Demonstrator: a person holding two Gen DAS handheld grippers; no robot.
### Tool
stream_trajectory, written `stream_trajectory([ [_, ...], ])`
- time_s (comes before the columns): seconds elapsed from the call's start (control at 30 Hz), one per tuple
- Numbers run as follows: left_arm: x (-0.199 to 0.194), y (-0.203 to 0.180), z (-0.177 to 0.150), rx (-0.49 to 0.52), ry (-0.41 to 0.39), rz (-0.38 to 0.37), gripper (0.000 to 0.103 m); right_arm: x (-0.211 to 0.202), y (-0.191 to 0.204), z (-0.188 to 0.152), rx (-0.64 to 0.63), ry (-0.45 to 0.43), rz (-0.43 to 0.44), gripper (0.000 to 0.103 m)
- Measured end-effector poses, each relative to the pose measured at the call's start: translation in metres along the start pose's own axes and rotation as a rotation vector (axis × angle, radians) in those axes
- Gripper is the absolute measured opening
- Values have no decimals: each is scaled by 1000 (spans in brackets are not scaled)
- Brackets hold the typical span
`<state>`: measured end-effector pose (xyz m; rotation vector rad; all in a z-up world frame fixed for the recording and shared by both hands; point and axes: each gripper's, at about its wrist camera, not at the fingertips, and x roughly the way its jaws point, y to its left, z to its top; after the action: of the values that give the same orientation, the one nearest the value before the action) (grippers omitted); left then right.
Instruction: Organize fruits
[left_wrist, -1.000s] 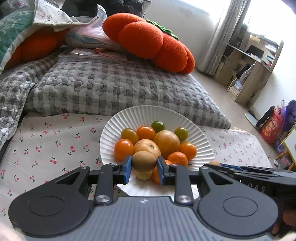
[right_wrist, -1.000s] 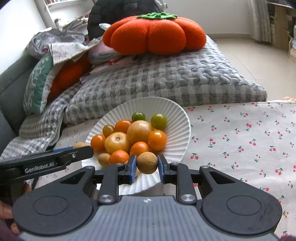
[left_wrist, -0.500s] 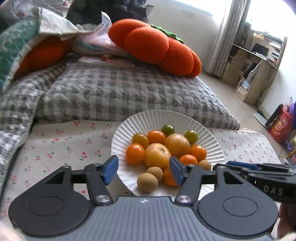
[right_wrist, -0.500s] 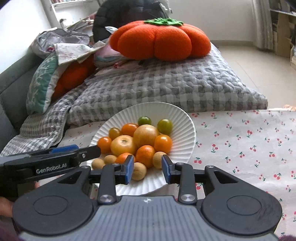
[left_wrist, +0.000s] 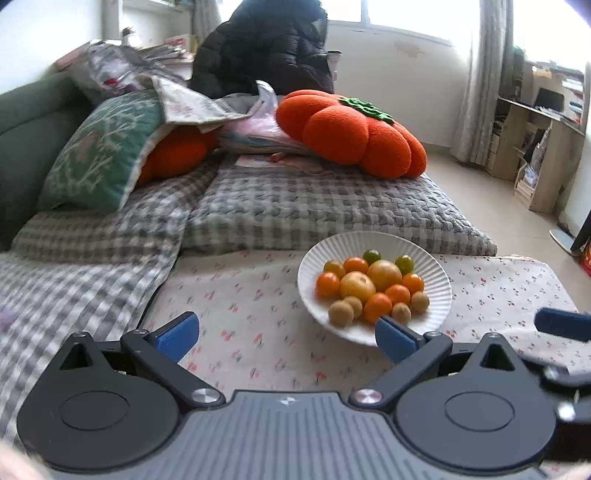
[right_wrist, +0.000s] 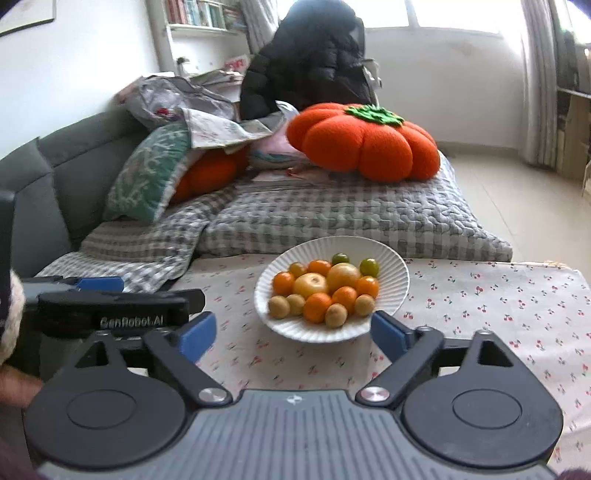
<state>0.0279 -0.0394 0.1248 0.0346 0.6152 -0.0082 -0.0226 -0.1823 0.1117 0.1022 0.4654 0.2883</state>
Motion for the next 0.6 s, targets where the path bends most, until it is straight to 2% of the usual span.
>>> stream_trajectory([
  [0.1, -18, 4, -16, -13, 13, 11, 95, -16, 4, -12, 23, -2, -11, 103],
  [0.2, -31, 5, -35, -11, 31, 20, 95, -27, 6, -22, 50, -2, -17, 103],
  [0.33, -47, 3, -54, -1, 39, -19, 95, -36, 12, -33, 40, -10, -49, 103],
  [0.43, -54, 0, -61, 26, 29, -41, 95, -38, 15, -37, 8, -20, -77, 103],
  [0.6, -52, 1, -62, 21, 23, -28, 95, -37, 12, -40, 19, -25, -89, 103],
])
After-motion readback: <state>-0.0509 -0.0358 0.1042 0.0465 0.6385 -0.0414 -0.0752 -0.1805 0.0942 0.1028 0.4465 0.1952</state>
